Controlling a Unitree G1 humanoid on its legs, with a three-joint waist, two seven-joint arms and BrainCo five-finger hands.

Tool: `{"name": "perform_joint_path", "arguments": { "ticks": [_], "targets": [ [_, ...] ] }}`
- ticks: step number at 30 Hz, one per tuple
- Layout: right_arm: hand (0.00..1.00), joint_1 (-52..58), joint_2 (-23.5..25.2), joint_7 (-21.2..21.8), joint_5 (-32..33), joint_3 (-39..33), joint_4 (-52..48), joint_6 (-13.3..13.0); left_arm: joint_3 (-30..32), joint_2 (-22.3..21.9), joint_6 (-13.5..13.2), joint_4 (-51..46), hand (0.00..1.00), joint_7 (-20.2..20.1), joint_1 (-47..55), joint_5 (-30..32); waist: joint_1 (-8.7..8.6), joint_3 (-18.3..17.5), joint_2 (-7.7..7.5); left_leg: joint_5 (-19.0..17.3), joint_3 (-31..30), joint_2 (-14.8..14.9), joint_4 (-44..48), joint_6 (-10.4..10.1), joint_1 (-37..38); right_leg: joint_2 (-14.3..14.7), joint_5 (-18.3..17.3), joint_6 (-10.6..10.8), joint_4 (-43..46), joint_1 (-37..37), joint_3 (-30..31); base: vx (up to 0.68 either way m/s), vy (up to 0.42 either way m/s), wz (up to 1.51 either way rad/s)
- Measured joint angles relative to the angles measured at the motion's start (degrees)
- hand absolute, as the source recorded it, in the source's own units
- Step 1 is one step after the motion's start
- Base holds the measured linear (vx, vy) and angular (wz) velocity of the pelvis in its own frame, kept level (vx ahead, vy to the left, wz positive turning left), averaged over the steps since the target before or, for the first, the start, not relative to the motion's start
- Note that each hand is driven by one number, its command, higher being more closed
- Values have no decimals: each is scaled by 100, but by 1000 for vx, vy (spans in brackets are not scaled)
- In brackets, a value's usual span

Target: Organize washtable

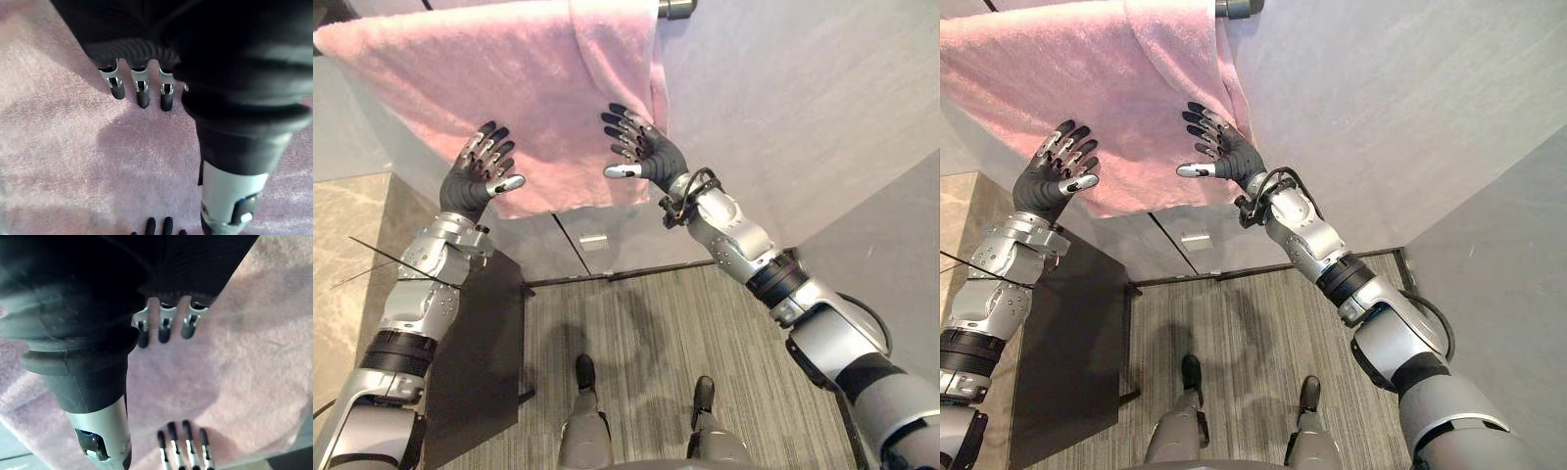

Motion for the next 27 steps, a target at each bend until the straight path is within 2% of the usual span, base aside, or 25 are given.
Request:
{"name": "perform_joint_path", "arguments": {
  "ticks": [3, 7, 11, 15, 20, 24, 27],
  "targets": [
    [0, 478, -478, 123, 66, -403, -206, 90, 333, -160, 116, 72, 0, -170, 705, 26, 39, 5, -13, -1, 69, 4, 21, -1, 127, -2, 0, 0, 0, 89, -5, 26, -25, -8],
    [0, 962, -808, 159, 160, -654, -212, 177, 435, -158, 268, 80, 0, -535, 1659, 142, -41, 4, -12, -14, 77, 22, -4, -12, 215, 9, -3, 2, -1, 167, -1, -11, -19, -3],
    [0, 1449, -871, 193, 160, -892, -281, 183, 492, -159, 390, 513, 0, -829, 2084, 385, -33, 1, -15, -57, 57, 38, -4, -43, 264, 19, -37, -32, -11, 229, -21, -60, -19, 2],
    [0, 2147, -974, 307, 155, -1337, -656, 190, 961, -209, 435, 641, 0, -848, 2389, 519, 19, -32, -33, -76, -40, 31, -4, -53, 297, 16, -70, -43, -20, 336, -129, -48, -21, 11],
    [0, 2851, -950, 327, 97, -1969, -730, 187, 1248, -395, 436, 647, 0, -893, 2719, 526, 91, -313, -67, -77, -92, -6, -4, -54, 302, -21, -107, -34, -20, 400, -218, 11, -20, 11],
    [0, 4170, -436, 259, 26, -3438, -934, 89, 1565, -1300, 449, 804, 0, -896, 3051, 763, 18, -472, -70, -152, -223, -109, 10, -27, 500, -108, -214, 71, -5, 648, -351, 63, -11, 17],
    [0, 4996, 93, 13, -203, -4112, -929, -7, 1572, -2097, 503, 1352, 0, -599, 3192, 1241, -109, -657, -47, -212, -237, -176, 15, -30, 556, -172, -290, 116, -13, 720, -390, 67, -2, 6]
  ]
}}
